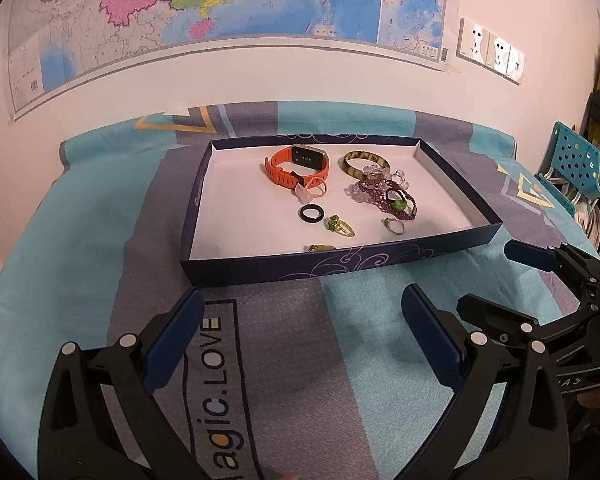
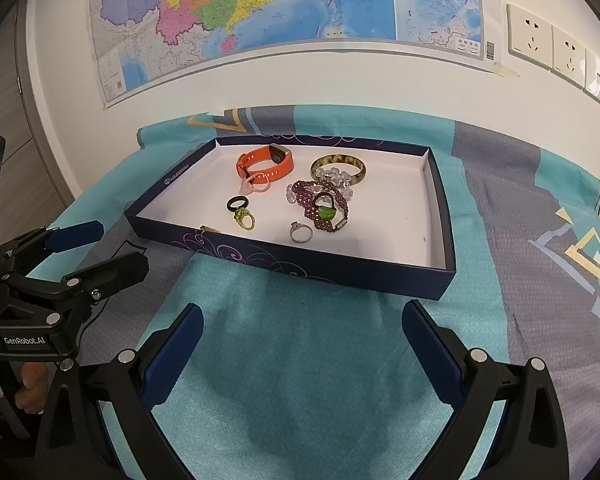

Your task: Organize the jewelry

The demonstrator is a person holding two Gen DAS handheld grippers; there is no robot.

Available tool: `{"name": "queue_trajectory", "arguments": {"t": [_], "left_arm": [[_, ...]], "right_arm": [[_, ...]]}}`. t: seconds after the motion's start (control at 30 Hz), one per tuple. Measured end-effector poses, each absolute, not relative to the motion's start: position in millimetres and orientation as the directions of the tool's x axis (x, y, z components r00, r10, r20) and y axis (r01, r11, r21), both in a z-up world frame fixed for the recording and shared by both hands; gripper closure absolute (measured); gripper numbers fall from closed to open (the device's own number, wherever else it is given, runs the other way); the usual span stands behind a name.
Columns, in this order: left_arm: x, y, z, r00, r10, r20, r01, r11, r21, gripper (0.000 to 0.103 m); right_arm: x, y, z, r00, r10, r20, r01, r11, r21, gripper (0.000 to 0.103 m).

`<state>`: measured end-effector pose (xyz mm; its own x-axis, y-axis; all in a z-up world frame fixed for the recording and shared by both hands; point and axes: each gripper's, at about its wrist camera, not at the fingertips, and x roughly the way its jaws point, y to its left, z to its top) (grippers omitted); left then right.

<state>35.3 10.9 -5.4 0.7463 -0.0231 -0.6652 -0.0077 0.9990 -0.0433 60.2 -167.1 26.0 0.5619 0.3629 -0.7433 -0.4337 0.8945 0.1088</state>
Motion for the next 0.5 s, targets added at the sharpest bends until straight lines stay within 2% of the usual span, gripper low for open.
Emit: {"name": "queue_trajectory", "arguments": {"t": [0.5], "left_arm": [[35.9, 9.6, -8.4, 0.743, -0.028, -0.669, -0.006, 0.999, -0.049, 0.006]], "right_arm": [[60.3, -167.2, 25.2, 0.558, 0.362, -0.747, -0.434, 0.894, 0.109, 0.007]]}}
